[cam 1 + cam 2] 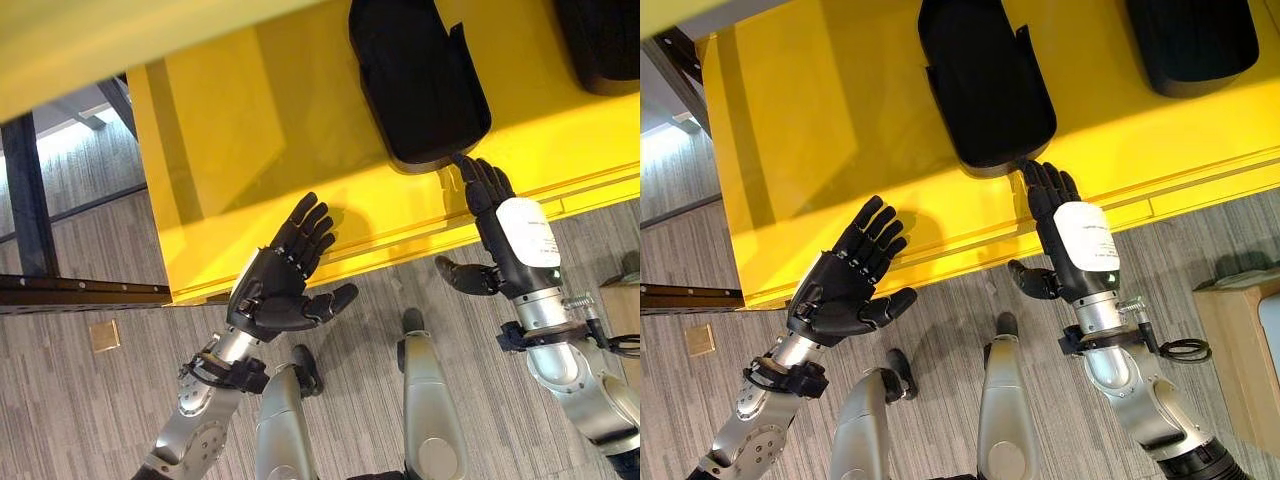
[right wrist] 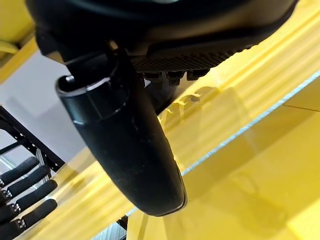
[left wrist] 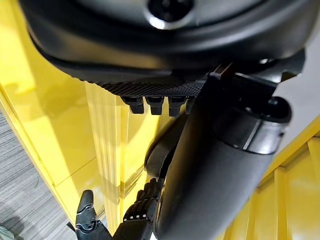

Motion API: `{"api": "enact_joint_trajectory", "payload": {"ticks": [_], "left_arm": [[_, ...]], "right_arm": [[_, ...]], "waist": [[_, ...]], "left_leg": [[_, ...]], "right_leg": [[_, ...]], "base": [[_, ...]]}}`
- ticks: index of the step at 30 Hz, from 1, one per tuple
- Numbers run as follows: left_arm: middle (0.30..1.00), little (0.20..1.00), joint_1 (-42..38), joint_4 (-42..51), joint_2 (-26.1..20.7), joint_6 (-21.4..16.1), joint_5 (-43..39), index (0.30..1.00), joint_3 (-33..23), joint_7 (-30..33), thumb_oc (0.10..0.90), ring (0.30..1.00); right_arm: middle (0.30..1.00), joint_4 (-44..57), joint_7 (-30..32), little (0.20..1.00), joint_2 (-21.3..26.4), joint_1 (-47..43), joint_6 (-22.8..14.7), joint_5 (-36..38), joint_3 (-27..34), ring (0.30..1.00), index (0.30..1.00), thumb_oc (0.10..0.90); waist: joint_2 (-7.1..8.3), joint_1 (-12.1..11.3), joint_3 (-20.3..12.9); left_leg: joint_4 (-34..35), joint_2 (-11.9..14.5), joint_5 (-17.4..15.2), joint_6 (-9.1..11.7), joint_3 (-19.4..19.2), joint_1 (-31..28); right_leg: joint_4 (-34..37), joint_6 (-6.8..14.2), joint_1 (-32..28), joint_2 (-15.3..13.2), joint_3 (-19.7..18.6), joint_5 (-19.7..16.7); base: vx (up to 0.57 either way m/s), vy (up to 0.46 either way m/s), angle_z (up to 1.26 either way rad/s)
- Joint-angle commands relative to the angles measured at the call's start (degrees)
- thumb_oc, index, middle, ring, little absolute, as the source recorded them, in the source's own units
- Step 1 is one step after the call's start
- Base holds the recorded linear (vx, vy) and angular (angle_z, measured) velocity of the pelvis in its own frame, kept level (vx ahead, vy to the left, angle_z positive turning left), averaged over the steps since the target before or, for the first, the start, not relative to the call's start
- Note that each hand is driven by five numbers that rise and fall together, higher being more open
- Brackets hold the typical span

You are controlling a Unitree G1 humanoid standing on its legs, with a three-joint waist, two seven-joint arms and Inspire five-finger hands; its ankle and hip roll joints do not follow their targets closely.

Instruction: Move parts from the plastic box to the shelf.

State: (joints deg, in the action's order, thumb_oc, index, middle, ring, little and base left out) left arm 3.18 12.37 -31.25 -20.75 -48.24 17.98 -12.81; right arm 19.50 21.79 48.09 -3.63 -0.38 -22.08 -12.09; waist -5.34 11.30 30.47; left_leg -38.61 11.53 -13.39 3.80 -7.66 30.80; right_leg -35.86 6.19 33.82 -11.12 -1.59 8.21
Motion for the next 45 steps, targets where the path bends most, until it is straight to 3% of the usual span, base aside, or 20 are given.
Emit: {"api": "enact_joint_trajectory", "payload": {"ticks": [1, 19, 45], "left_arm": [[1.0, 1.0, -0.11, 7.46, -3.17, -3.37, -0.09, 1.0, -1.13, -0.98, 0.9, 1.0], [1.0, 1.0, -0.77, 7.17, -2.65, -3.2, -0.28, 1.0, -0.18, -0.69, 0.9, 1.0], [1.0, 1.0, -1.67, 7.11, -1.49, -2.94, 0.19, 1.0, 1.1, -0.13, 0.9, 1.0]], "right_arm": [[1.0, 3.07, 3.21, 1.0, 0.39, -6.01, -2.41, -2.85, 0.31, 1.0, 1.0, 0.9], [1.0, 2.38, 1.55, 1.0, 0.31, -8.03, -0.89, -2.52, -1.75, 1.0, 1.0, 0.9], [1.0, 1.59, 4.83, 1.0, -1.73, -11.55, -0.47, -1.72, -3.46, 1.0, 1.0, 0.9]], "waist": [[1.5, 0.31, -1.13], [0.67, 0.46, -1.67], [-0.26, 0.61, -1.61]], "left_leg": [[5.94, -7.02, 0.28, -6.04, -1.32, -3.28], [6.33, -6.99, 0.37, -5.74, -1.58, -4.3], [6.44, -7.07, 0.26, -5.63, -1.96, -5.21]], "right_leg": [[-5.94, -7.23, -3.87, 7.52, 1.21, 9.49], [-5.46, -7.27, -4.47, 7.4, 1.04, 9.54], [-5.68, -7.45, -4.68, 7.28, 0.61, 9.79]], "base": [[0.0, 0.0, 0.0], [0.0, 0.0, 0.0], [0.0, 0.0, 0.0]]}}
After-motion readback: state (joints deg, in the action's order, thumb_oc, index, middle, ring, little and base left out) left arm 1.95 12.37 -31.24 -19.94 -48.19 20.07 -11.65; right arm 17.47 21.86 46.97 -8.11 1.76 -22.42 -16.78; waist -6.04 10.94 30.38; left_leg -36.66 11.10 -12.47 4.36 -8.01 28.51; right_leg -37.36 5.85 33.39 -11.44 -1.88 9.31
